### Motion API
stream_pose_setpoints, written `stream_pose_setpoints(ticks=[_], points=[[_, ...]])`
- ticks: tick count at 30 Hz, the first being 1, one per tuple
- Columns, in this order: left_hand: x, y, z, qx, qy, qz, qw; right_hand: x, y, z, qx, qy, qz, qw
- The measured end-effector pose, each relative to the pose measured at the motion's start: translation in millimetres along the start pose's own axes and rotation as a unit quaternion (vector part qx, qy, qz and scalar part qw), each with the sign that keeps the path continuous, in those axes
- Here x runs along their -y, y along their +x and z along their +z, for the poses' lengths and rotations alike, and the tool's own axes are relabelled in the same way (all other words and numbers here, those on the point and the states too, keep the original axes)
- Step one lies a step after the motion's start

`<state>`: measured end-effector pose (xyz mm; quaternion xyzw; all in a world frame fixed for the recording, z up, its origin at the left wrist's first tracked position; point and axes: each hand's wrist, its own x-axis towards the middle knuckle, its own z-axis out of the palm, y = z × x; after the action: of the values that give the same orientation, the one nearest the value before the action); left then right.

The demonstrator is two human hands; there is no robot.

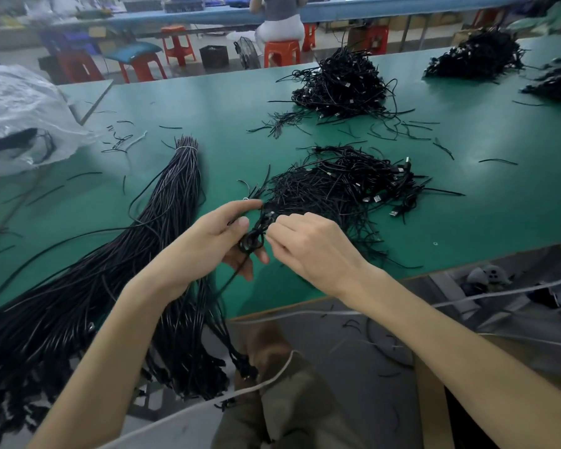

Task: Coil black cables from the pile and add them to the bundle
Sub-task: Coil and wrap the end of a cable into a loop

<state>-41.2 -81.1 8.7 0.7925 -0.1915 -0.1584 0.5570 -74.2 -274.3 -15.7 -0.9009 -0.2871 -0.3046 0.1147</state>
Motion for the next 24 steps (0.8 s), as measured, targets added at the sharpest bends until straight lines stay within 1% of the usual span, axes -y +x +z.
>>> stream_pose_setpoints(ticks=[3, 5, 7, 11, 15, 17, 19, 20, 22, 24], points=[[5, -6, -4, 0.037, -0.016, 0.055, 0.998, -1, 2, -5, 0.005, 0.067, 0.043, 0.997], [6, -7, -3, 0.046, -0.006, 0.069, 0.997, -2, 2, -6, 0.017, 0.091, 0.055, 0.994], [9, -5, 1, 0.043, 0.031, 0.073, 0.996, -2, 0, -3, 0.023, 0.103, 0.062, 0.992], [18, 3, 5, -0.043, 0.159, 0.062, 0.984, -3, -4, 4, 0.017, 0.114, 0.069, 0.991], [25, 9, 6, -0.081, 0.177, 0.044, 0.980, -3, -6, 8, 0.004, 0.118, 0.069, 0.991], [27, 13, 7, -0.084, 0.131, -0.014, 0.988, -3, -6, 10, 0.000, 0.101, 0.055, 0.993], [28, 15, 6, -0.068, 0.020, -0.096, 0.993, -4, -5, 11, -0.011, 0.053, 0.021, 0.998], [27, 15, 5, -0.053, -0.039, -0.125, 0.990, -4, -3, 12, -0.021, 0.023, 0.000, 1.000], [27, 14, 4, -0.027, -0.103, -0.150, 0.983, -6, 0, 13, -0.052, -0.036, -0.039, 0.997], [26, 14, 4, -0.009, -0.130, -0.165, 0.978, -9, 1, 15, -0.073, -0.081, -0.064, 0.992]])
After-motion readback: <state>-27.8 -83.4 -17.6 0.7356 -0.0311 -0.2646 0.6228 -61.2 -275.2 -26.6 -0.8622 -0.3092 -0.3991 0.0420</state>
